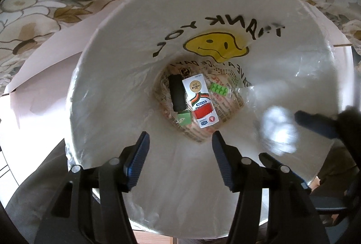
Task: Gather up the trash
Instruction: 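Open both tools to drop the foil and red block into the bucket, then move both open tools back toward the items on the bed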
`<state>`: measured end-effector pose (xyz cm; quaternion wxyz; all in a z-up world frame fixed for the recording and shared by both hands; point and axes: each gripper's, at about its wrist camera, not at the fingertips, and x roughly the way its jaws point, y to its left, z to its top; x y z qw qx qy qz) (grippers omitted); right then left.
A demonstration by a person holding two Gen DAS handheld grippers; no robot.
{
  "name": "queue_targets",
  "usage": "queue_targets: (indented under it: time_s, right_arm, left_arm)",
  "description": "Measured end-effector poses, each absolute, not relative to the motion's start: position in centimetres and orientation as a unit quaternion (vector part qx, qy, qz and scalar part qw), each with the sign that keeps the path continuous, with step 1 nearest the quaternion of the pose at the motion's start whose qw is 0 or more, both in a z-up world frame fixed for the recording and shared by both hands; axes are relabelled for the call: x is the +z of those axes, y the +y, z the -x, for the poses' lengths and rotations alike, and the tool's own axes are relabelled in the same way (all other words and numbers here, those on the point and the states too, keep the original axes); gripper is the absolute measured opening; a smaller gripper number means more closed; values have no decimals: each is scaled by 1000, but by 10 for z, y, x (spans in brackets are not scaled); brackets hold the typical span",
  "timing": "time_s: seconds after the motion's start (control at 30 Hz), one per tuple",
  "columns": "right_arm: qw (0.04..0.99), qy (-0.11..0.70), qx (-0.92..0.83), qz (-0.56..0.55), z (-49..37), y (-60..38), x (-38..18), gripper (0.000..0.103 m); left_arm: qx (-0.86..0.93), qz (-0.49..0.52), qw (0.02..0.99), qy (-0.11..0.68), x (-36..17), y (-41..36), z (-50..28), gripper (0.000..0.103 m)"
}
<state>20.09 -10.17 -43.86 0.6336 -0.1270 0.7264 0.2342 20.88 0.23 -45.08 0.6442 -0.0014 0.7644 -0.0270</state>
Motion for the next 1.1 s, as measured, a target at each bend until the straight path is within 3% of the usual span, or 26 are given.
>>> queue_targets:
  time_s: [0.6,0.93,1.1]
  right_arm:
    - [660,702,236,127,-191,-115,-400,59]
    - [697,660,240,146,-181,-131,-333,59]
    - [718,634,245,154,-182,-141,-294,59]
  left_arm:
    - [-16,1,676,737,-404,11,-197,60]
    - [-35,0,729,684,-318,23,-186,60]
    - [-42,-20,759,650,-271,21,-180,71]
